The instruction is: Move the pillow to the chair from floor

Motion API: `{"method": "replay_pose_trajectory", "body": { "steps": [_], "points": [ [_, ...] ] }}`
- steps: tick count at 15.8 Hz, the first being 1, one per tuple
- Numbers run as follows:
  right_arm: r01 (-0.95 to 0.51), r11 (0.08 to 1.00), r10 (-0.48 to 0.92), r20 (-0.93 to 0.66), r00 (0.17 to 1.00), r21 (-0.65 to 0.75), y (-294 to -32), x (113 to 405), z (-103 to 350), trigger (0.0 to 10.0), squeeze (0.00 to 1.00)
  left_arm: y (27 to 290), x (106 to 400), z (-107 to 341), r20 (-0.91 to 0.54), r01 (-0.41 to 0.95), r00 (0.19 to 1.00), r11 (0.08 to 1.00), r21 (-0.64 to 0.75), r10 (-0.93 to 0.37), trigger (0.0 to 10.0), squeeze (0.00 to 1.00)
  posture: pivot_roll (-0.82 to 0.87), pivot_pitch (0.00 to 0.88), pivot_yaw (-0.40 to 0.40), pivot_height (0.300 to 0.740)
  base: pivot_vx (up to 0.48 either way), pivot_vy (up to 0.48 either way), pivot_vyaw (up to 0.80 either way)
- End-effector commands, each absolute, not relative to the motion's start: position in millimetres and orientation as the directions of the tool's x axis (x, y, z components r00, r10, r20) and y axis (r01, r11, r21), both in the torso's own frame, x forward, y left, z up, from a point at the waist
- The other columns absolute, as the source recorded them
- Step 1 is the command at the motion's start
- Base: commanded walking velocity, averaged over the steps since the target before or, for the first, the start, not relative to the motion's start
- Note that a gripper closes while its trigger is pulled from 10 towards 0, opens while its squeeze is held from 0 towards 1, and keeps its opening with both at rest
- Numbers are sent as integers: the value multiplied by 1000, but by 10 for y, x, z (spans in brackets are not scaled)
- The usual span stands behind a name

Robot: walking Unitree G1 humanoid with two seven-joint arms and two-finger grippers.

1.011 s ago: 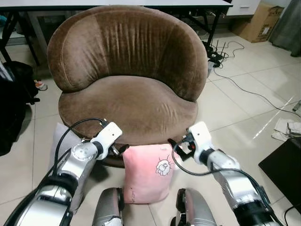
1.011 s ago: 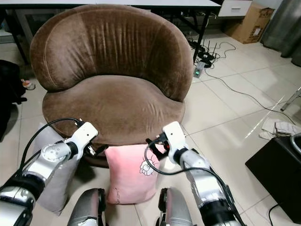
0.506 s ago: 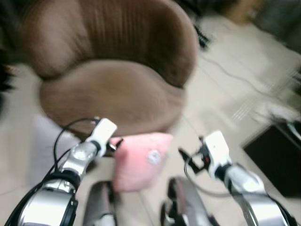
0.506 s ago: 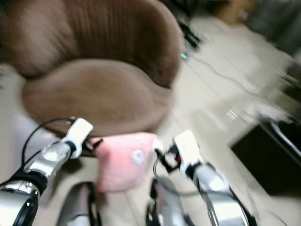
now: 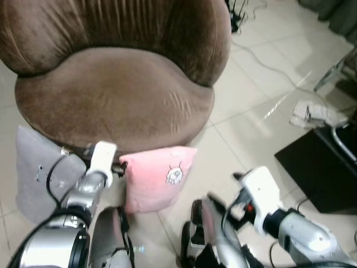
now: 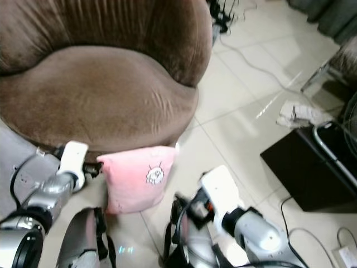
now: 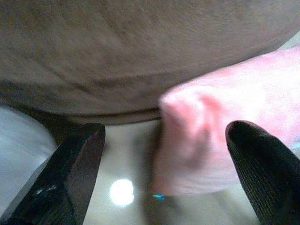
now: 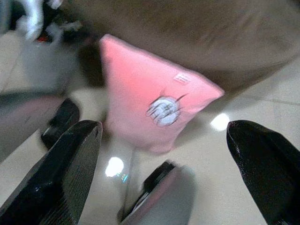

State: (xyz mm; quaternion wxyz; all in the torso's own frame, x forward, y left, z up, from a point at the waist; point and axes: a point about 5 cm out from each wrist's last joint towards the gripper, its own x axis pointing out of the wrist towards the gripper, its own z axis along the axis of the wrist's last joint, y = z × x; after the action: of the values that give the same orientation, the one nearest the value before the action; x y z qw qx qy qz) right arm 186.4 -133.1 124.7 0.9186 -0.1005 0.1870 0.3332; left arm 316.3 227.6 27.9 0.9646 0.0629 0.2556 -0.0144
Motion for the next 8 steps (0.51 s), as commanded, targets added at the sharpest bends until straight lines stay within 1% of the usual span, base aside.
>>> {"method": "replay_pose_trajectory", "body": {
  "steps": [1, 2, 3, 4, 5, 6, 8],
  "points": [
    [-673, 738, 596, -420, 684, -49, -1314, 1822, 1258, 10000, 0, 2189, 3098, 175, -527, 66, 850, 996, 52, -29, 10000, 1000, -165, 260, -180, 600, 0, 0, 0],
    [-650, 759, 578, -420, 700, -38, -1326, 1834, 1245, 10000, 0, 2133, 3097, 164, -524, 101, 849, 994, 46, -62, 10000, 1000, -149, 258, -174, 600, 0, 0, 0],
    [-567, 824, 515, -430, 741, 11, -1380, 1870, 1141, 10000, 0, 2033, 3081, 152, -505, 215, 855, 966, 142, -116, 10000, 1000, -97, 253, -143, 600, 0, 0, 0],
    [-457, 887, 440, -437, 785, 72, -1438, 1904, 978, 10000, 0, 1922, 3057, 181, -439, 337, 875, 908, 249, -204, 10000, 1000, -39, 220, -95, 600, 0, 0, 0],
    [-423, 902, 417, -436, 797, 89, -1444, 1908, 911, 10000, 0, 1860, 3045, 241, -369, 379, 891, 882, 281, -265, 10000, 322, -24, 205, -77, 600, 0, 0, 0],
    [-390, 914, 401, -419, 815, 114, -1413, 1970, 851, 10000, 0, 1778, 3021, 372, -254, 392, 912, 869, 302, -323, 10000, 0, 0, 167, -35, 600, 0, 0, 0],
    [-352, 930, 364, -413, 835, 106, -1417, 2139, 730, 10000, 0, 1654, 2989, 492, -177, 387, 921, 867, 314, -347, 10000, 0, 42, 126, 15, 600, 0, 0, 0]
  ]
}}
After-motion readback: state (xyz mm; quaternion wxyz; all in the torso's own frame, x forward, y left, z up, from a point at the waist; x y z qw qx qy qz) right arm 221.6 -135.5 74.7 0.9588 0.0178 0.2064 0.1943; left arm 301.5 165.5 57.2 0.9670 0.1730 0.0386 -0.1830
